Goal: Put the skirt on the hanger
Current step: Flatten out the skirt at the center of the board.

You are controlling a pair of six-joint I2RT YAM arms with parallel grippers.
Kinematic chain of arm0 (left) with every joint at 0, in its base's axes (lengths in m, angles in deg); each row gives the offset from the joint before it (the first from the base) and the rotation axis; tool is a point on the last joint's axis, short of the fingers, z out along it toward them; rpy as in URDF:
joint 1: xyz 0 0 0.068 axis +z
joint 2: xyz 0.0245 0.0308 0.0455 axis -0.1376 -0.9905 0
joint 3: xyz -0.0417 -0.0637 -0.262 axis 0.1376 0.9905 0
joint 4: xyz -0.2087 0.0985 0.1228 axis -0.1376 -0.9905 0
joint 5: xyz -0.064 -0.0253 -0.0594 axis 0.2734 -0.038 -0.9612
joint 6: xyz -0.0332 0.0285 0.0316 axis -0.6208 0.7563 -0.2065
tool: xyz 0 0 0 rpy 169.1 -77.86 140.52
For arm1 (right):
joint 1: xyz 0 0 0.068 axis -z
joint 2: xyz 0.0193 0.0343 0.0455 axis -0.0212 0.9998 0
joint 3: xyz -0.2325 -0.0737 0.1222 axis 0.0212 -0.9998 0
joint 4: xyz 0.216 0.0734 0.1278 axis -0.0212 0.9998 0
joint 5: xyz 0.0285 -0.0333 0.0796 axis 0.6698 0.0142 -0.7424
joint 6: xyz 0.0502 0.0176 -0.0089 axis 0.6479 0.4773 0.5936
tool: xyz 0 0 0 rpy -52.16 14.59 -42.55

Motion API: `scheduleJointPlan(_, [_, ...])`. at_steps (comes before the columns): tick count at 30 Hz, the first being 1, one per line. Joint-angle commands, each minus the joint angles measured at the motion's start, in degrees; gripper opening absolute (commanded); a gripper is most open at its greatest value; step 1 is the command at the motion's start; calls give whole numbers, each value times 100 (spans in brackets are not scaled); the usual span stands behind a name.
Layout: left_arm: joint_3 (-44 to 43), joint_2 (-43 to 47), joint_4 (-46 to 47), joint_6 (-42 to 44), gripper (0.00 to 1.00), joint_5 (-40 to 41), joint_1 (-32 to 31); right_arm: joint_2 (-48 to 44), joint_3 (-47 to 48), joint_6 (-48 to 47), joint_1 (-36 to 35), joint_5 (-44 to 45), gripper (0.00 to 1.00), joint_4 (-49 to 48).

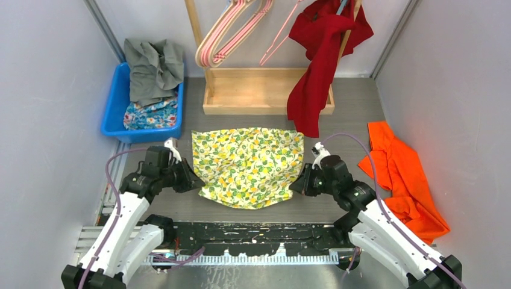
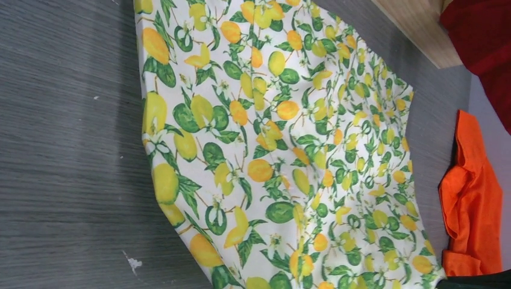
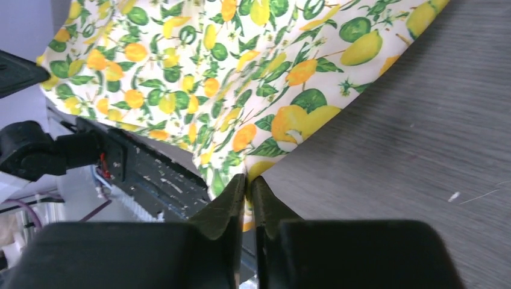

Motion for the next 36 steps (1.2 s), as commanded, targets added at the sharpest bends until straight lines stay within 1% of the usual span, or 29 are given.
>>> scheduleJointPlan(1, [-307, 333, -233, -127, 15, 166, -69, -195, 203, 324, -167, -185, 25, 222])
scheduleJointPlan(2, [-409, 335, -432, -68, 17, 247, -75, -249, 257, 350, -178, -193, 32, 341])
scheduleJointPlan(3, [-524, 326, -624, -10, 20, 281, -75, -327, 303, 382, -185, -168, 36, 462])
scheduleJointPlan(4, [-604, 316, -767, 24, 22, 286, -76, -419, 345, 410, -182, -126, 42, 567])
scheduleJointPlan(5, [-658, 327, -876, 18, 28, 295, -75, -487, 382, 443, -195, -140, 51, 637])
scheduleJointPlan(6, [-696, 364, -942, 13, 35, 277, -70, -517, 441, 471, -194, -148, 54, 699])
scheduleJointPlan(7, [-727, 411, -969, 13, 45, 263, -74, -519, 506, 487, -193, -123, 55, 783])
scheduleJointPlan(8, [-754, 457, -982, 10, 49, 288, -76, -528, 572, 481, -195, -101, 55, 834])
scheduleJointPlan(10, [-819, 514, -1007, 25, 50, 358, -75, -516, 689, 472, -194, -61, 55, 853])
scheduleJointPlan(14, [-820, 399, -730, -47, 51, 218, -75, -234, 1123, 396, -190, -20, 55, 745])
scheduleJointPlan(17, [-864, 296, -560, -14, 51, 176, -76, 181, 1824, 240, -218, 39, 54, 766])
scheduleJointPlan(18, [-875, 308, -502, 19, 53, 167, -75, 333, 2098, 175, -234, 93, 54, 788])
scheduleJointPlan(20, [-846, 390, -295, 93, 90, 9, -74, 756, 2723, 35, -288, 288, 53, 865])
scheduleJointPlan(21, [-801, 458, -232, 107, 95, -93, -75, 961, 3101, -40, -318, 417, 52, 910])
scheduleJointPlan(22, [-765, 536, -27, 109, 96, -162, -76, 1210, 3453, -141, -343, 552, 52, 964])
scheduleJointPlan(24, [-737, 623, 90, 130, 97, -164, -71, 1740, 4370, -307, -357, 912, 52, 1093])
scheduleJointPlan(25, [-732, 625, 97, 157, 97, -163, -75, 2029, 4803, -386, -355, 1206, 52, 1156])
scheduleJointPlan(28, [-719, 516, 102, 216, 99, -226, -74, 2929, 6054, -493, -360, 2447, 52, 1178])
scheduleJointPlan(30, [-719, 425, 125, 263, 99, -279, -75, 3535, 6681, -508, -354, 3006, 51, 1012])
scheduleJointPlan(31, [-712, 392, 156, 275, 100, -278, -75, 3843, 7047, -502, -345, 3283, 49, 1001])
scheduleJointPlan(32, [-708, 353, 231, 276, 100, -266, -75, 4167, 7390, -453, -344, 3527, 45, 975])
scheduleJointPlan(34, [-775, 201, 365, 276, 100, -292, -76, 4751, 8062, -434, -338, 3687, 39, 751])
scheduleJointPlan(36, [-939, 20, 379, 337, 100, -312, -75, 5270, 8599, -478, -337, 3725, 38, 571])
